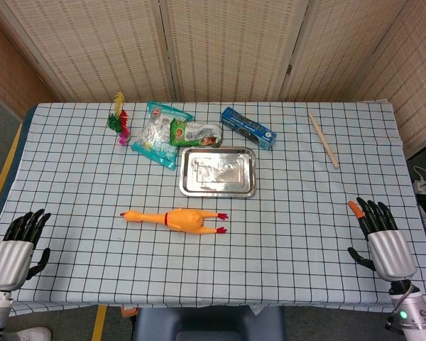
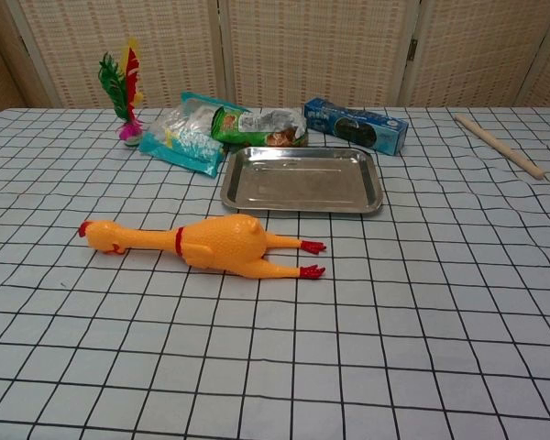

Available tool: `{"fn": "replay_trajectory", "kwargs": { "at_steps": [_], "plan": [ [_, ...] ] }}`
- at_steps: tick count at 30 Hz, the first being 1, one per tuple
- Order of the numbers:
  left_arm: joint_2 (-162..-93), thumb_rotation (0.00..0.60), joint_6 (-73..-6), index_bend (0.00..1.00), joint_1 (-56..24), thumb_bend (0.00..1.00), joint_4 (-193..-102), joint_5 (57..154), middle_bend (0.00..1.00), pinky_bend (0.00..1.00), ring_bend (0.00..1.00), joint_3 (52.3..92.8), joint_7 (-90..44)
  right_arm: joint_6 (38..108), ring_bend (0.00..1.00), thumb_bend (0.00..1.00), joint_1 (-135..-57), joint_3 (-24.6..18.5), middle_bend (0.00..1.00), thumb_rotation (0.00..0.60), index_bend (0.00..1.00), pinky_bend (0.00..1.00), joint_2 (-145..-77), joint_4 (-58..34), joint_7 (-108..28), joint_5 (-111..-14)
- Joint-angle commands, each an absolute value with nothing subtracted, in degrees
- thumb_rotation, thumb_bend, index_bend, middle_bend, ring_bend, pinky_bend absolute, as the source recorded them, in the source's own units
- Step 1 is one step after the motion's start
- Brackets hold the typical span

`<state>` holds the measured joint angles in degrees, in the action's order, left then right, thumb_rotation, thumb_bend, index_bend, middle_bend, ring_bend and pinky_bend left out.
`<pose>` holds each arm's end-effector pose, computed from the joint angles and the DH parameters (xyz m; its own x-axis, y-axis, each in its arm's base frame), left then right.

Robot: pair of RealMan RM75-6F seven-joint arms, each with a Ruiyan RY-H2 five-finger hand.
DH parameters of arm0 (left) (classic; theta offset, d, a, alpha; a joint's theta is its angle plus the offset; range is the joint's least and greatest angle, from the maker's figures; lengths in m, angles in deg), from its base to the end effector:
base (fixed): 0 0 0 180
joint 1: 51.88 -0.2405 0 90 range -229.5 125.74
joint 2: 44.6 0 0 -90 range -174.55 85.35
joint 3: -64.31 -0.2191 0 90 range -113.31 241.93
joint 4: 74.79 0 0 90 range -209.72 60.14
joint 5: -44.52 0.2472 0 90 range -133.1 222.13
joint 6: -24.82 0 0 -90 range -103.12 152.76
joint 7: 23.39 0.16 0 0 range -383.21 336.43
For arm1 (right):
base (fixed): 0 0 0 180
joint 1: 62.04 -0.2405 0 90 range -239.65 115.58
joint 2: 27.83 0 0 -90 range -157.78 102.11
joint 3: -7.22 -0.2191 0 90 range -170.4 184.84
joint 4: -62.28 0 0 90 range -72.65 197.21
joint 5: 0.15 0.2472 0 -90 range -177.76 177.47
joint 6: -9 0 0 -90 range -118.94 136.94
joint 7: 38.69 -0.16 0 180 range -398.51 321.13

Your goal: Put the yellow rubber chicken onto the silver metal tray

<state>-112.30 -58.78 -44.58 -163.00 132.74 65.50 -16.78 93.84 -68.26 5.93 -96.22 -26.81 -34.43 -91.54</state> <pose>-0.2907 0.2030 0.0868 0.5135 0.0288 0.8576 0.8559 -0.0884 -0.5095 -0.2793 -0.1966 0.0815 0.4561 -0.0162 0.8898 -0.8838 -0.1253 0.4507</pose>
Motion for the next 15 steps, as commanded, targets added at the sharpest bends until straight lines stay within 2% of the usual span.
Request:
{"fn": "replay_trajectory", "kwargs": {
  "at_steps": [1, 7, 11, 15],
  "plan": [
    [-112.5, 0.6, -58.0, 0.0, -44.1, 0.46, -162.8, 132.7, 0.0, 0.1, 0.0, 65.4, -17.3, 94.2, 0.0, 0.16, -67.9, 6.1, 0.0, 0.6, 0.0, 0.0, -95.8, -27.4, -34.2, -91.6],
    [-115.4, 0.6, -54.5, 0.0, -41.2, 0.45, -161.7, 133.8, 0.0, 0.12, 0.0, 65.6, -17.1, 93.6, 0.0, 0.16, -67.7, 6.0, 0.0, 0.6, 0.0, 0.0, -94.8, -28.4, -34.4, -90.4],
    [-117.4, 0.6, -47.5, 0.0, -36.5, 0.44, -163.3, 133.3, 0.05, 0.15, 0.04, 66.4, -10.0, 92.2, 0.0, 0.16, -68.3, 5.7, 0.0, 0.6, 0.0, 0.0, -94.8, -28.6, -34.1, -89.5],
    [-120.0, 0.6, -42.1, 0.0, -32.0, 0.44, -164.2, 132.1, 0.06, 0.15, 0.05, 67.9, -4.3, 91.1, 0.0, 0.16, -68.6, 5.6, 0.0, 0.6, 0.0, 0.0, -94.6, -28.8, -33.7, -88.6]
  ]
}}
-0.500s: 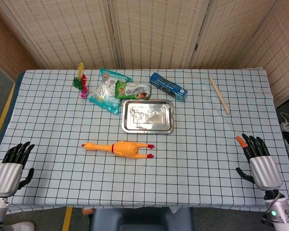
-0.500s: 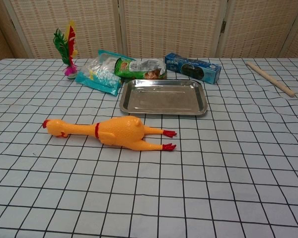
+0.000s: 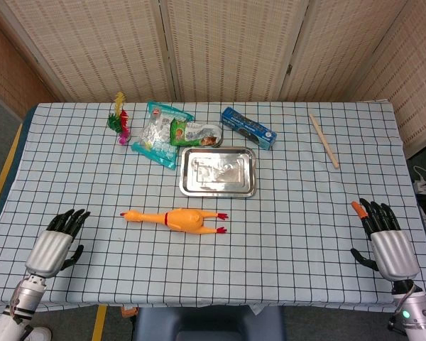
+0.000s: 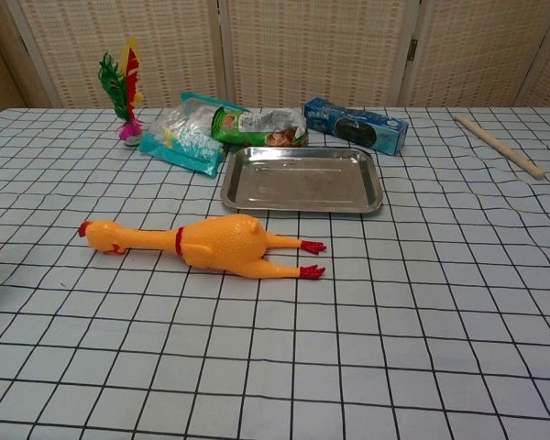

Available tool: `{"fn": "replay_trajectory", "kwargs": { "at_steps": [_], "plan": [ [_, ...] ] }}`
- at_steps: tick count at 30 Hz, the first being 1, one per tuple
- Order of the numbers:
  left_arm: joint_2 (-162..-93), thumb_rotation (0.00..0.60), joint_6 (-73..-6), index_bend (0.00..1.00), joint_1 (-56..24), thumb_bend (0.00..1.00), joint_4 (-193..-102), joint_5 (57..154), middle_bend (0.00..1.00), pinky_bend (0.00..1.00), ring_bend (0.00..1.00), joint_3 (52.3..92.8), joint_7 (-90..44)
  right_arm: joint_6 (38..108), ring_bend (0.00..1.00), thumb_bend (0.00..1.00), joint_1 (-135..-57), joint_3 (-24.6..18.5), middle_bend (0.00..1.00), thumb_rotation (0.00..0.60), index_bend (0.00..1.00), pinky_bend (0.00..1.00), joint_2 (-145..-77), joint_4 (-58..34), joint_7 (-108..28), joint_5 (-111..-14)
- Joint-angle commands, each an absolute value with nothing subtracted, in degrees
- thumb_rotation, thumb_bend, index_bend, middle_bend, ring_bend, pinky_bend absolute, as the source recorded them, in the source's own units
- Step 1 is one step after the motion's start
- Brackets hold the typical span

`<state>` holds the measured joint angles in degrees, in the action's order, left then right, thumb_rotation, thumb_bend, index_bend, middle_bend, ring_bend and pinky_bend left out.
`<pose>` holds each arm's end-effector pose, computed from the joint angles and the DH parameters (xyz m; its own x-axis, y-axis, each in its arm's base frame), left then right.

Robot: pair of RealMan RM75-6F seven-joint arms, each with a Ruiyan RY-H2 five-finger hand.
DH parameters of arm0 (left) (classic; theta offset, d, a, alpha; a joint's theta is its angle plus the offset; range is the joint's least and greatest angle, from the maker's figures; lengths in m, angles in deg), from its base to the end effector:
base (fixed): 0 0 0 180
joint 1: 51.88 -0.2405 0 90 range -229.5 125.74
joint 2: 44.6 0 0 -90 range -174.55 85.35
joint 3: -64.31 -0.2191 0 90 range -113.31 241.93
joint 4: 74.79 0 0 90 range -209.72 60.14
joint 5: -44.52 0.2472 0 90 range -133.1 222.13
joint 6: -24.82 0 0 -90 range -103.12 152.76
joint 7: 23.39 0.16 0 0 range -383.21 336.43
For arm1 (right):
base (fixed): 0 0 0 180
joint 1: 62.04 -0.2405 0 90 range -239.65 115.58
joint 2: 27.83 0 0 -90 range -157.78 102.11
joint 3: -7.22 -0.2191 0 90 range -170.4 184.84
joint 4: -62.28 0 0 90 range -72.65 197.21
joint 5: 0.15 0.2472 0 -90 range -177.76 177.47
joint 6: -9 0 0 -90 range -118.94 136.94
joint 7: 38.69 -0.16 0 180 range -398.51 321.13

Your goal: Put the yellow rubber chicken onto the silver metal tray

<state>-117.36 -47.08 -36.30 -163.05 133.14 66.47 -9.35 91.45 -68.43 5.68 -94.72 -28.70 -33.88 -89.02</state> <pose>-0.2524 0.2397 0.0315 0.5795 0.1213 0.8059 0.8010 -0.2671 -0.5358 -0.2834 -0.1985 0.0832 0.4577 -0.0553 0.8874 -0.8875 -0.0889 0.4522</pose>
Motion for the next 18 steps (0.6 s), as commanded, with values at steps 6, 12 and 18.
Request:
{"fn": "replay_trajectory", "kwargs": {
  "at_steps": [6, 12, 18],
  "plan": [
    [-122.2, 0.6, -38.2, 0.0, -29.0, 0.44, -164.7, 130.2, 0.06, 0.14, 0.05, 69.1, -0.9, 90.9, 0.0, 0.16, -68.5, 5.4, 0.0, 0.6, 0.0, 0.0, -94.6, -29.0, -33.1, -87.8],
    [-127.3, 0.6, -28.6, 0.0, -22.1, 0.44, -163.8, 124.4, 0.05, 0.13, 0.03, 71.0, 4.8, 90.7, 0.0, 0.16, -68.1, 5.0, 0.0, 0.6, 0.0, 0.0, -93.7, -29.3, -33.5, -86.2],
    [-131.8, 0.6, -23.4, 0.0, -17.4, 0.43, -159.9, 120.2, 0.04, 0.13, 0.03, 71.8, 6.9, 90.6, 0.0, 0.16, -68.0, 5.0, 0.0, 0.6, 0.0, 0.0, -93.1, -29.4, -34.2, -86.0]
  ]
}}
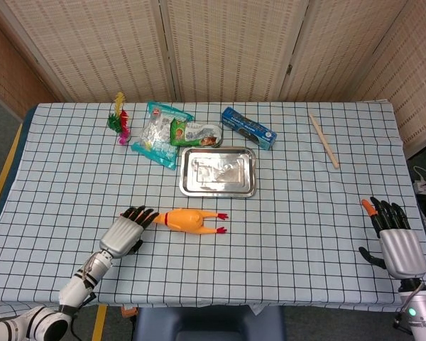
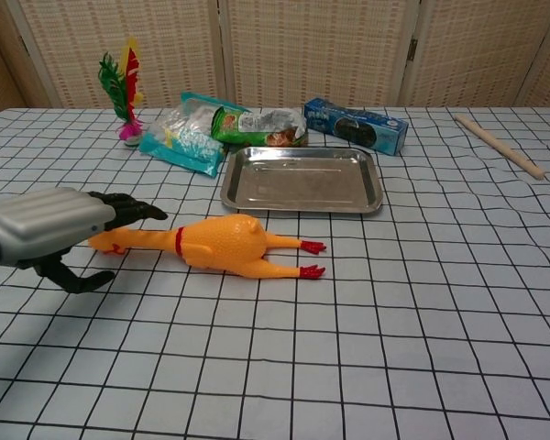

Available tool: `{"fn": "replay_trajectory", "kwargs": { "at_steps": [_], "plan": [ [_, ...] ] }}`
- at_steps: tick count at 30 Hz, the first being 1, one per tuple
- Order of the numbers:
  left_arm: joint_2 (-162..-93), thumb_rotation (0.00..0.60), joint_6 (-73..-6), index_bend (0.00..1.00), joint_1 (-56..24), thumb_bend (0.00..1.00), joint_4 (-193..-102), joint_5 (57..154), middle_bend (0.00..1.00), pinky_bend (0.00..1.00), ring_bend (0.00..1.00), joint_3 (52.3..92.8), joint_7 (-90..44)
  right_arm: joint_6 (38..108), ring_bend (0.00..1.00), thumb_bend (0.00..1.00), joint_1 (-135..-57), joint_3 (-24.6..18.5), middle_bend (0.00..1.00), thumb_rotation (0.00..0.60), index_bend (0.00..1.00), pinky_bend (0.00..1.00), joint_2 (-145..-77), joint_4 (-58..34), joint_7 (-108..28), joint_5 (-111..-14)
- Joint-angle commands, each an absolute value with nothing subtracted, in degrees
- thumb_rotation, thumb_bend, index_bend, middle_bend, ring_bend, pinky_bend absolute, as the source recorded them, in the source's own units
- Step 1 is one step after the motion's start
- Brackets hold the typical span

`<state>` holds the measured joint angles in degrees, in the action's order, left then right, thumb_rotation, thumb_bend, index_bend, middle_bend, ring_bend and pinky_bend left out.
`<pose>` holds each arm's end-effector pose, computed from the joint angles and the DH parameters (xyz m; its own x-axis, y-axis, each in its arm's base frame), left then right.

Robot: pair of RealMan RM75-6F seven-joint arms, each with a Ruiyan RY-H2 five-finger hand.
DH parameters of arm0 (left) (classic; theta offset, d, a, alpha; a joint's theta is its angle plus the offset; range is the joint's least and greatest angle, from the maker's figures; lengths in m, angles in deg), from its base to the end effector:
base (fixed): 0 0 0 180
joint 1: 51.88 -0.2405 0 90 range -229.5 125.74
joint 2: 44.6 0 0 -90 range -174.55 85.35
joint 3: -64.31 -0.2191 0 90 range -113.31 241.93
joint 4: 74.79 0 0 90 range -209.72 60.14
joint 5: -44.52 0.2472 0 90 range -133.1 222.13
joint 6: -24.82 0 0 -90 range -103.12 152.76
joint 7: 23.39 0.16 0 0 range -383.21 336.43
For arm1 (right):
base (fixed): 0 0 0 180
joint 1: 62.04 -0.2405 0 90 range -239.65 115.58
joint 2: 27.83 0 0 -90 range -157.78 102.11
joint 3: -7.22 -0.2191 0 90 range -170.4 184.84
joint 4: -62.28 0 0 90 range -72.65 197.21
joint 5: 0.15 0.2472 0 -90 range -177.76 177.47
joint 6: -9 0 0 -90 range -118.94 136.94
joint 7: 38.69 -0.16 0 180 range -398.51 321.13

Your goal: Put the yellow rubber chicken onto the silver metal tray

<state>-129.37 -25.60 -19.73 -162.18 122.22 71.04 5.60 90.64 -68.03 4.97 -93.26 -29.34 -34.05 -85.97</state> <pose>-0.1605 0.2903 -0.0654 0.6823 0.2400 0.6906 0.6929 -0.5134 -0.5062 -0.2934 -0.2001 0.0929 0.4604 -0.0638 0.8854 -0.8877 -0.0299 0.4594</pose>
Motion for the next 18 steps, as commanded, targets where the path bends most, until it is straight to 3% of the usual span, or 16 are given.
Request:
{"fn": "replay_trajectory", "kwargs": {
  "at_steps": [1, 12, 15, 18],
  "plan": [
    [-132.4, 0.6, -23.0, 0.0, -16.8, 0.43, -159.1, 119.8, 0.04, 0.13, 0.03, 71.9, 6.9, 90.6, 0.0, 0.16, -68.0, 5.0, 0.0, 0.6, 0.0, 0.0, -93.1, -29.4, -34.3, -86.0],
    [-136.5, 0.6, -22.1, 0.0, -13.0, 0.42, -151.8, 119.5, 0.08, 0.14, 0.04, 71.8, 2.5, 90.1, 0.0, 0.16, -68.1, 4.7, 0.0, 0.6, 0.0, 0.0, -92.9, -29.4, -34.1, -85.1],
    [-138.2, 0.6, -23.8, 0.16, -12.6, 0.42, -148.9, 121.6, 0.22, 0.18, 0.12, 71.4, 0.2, 90.0, 0.0, 0.16, -68.1, 4.5, 0.0, 0.6, 0.0, 0.0, -92.9, -29.4, -34.0, -84.7],
    [-140.9, 0.6, -27.5, 0.47, -12.7, 0.43, -144.9, 124.2, 0.45, 0.29, 0.27, 71.3, -2.7, 89.9, 0.0, 0.16, -68.1, 4.5, 0.0, 0.6, 0.0, 0.0, -92.8, -29.4, -34.0, -84.6]
  ]
}}
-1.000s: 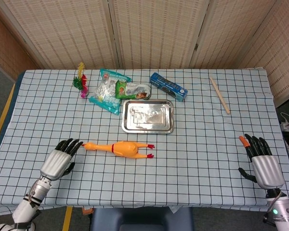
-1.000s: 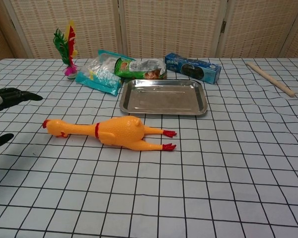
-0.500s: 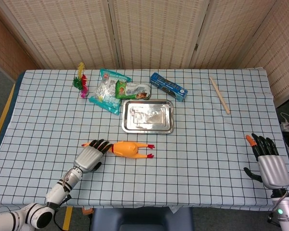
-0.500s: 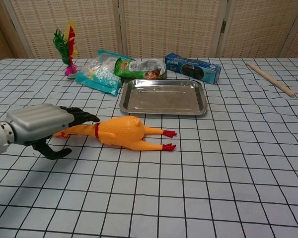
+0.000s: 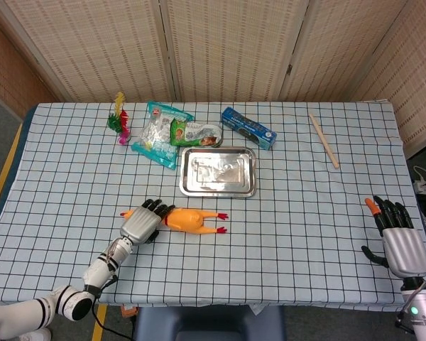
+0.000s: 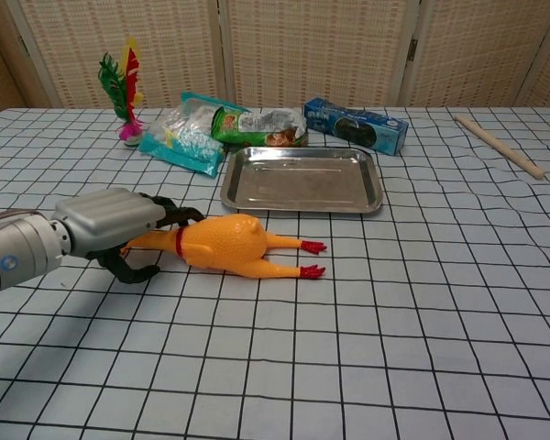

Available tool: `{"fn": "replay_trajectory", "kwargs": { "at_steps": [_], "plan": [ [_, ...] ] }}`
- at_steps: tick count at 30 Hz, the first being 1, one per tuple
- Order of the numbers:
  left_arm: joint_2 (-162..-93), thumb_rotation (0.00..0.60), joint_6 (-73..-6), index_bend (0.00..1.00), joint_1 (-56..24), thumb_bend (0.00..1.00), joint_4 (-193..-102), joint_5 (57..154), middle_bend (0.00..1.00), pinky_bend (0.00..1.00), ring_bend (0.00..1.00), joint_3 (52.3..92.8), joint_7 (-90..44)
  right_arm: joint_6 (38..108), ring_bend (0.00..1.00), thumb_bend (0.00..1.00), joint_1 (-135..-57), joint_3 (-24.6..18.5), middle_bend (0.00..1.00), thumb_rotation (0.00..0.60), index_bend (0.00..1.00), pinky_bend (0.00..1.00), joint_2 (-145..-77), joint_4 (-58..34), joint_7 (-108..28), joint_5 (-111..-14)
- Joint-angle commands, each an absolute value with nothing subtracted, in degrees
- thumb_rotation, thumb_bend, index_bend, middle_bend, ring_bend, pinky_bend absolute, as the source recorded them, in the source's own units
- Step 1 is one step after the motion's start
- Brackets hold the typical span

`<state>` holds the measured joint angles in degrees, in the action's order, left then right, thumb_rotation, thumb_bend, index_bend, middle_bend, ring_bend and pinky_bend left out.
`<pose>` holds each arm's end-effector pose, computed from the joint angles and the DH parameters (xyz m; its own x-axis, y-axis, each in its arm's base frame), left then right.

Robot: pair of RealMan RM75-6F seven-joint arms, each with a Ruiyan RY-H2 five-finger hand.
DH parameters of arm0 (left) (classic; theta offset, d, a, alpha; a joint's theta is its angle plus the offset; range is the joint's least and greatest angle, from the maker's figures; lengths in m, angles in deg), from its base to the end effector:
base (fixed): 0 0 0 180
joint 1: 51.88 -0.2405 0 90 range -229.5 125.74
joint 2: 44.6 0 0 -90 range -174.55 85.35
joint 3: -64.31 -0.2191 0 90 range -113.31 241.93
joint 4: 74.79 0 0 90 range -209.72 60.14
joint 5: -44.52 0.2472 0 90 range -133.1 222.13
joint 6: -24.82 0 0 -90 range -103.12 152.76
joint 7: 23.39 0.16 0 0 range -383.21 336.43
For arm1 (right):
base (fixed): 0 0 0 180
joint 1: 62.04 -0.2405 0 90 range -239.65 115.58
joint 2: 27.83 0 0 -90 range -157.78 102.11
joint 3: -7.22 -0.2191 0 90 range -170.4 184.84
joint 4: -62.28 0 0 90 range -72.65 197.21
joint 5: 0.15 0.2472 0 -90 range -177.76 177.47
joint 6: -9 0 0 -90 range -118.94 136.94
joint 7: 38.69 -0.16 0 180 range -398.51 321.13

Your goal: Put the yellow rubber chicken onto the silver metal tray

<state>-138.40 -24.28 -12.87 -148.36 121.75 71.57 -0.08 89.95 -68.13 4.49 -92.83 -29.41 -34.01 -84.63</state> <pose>-0.1509 0.3265 -0.0941 0.6792 0.2135 0.7023 0.6851 -0.5279 -0.5020 -0.2972 -0.2028 0.0960 0.4629 -0.0680 0.8838 -0.8861 -0.0086 0.4634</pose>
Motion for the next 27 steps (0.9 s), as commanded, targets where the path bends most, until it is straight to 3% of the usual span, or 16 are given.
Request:
{"fn": "replay_trajectory", "kwargs": {
  "at_steps": [1, 4, 6, 13, 19, 27],
  "plan": [
    [-141.6, 0.6, -28.6, 0.58, -12.8, 0.45, -143.7, 124.9, 0.55, 0.35, 0.35, 71.3, -3.5, 89.9, 0.0, 0.16, -68.1, 4.4, 0.0, 0.6, 0.0, 0.0, -92.8, -29.4, -34.0, -84.5],
    [-143.8, 0.6, -32.7, 0.76, -13.1, 0.52, -140.3, 127.3, 0.71, 0.44, 0.48, 71.1, -6.2, 89.9, 0.0, 0.16, -68.1, 4.5, 0.0, 0.6, 0.0, 0.0, -92.6, -29.5, -34.1, -84.5],
    [-144.7, 0.6, -35.9, 0.81, -13.5, 0.56, -138.8, 129.1, 0.76, 0.48, 0.52, 70.9, -8.0, 89.9, 0.0, 0.16, -68.1, 4.5, 0.0, 0.6, 0.0, 0.0, -92.6, -29.5, -34.1, -84.5],
    [-142.3, 0.6, -43.6, 0.85, -14.8, 0.6, -142.2, 133.7, 0.79, 0.53, 0.57, 70.0, -11.3, 88.0, 0.0, 0.16, -69.3, 5.7, 0.0, 0.6, 0.0, 0.0, -92.5, -30.2, -37.5, -87.3],
    [-138.7, 0.6, -44.6, 0.85, -15.2, 0.6, -150.2, 134.3, 0.8, 0.53, 0.57, 69.8, -8.3, 78.0, 0.0, 0.16, -78.0, 4.3, 0.0, 0.6, 0.0, 0.0, -88.7, -38.2, -45.2, -91.5],
    [-137.1, 0.6, -43.8, 0.85, -14.7, 0.6, -156.9, 132.8, 0.8, 0.53, 0.57, 71.0, -2.2, 58.2, 0.0, 0.16, -93.1, -2.9, 0.0, 0.6, 0.0, 0.0, -90.0, -51.5, -39.2, -77.9]
  ]
}}
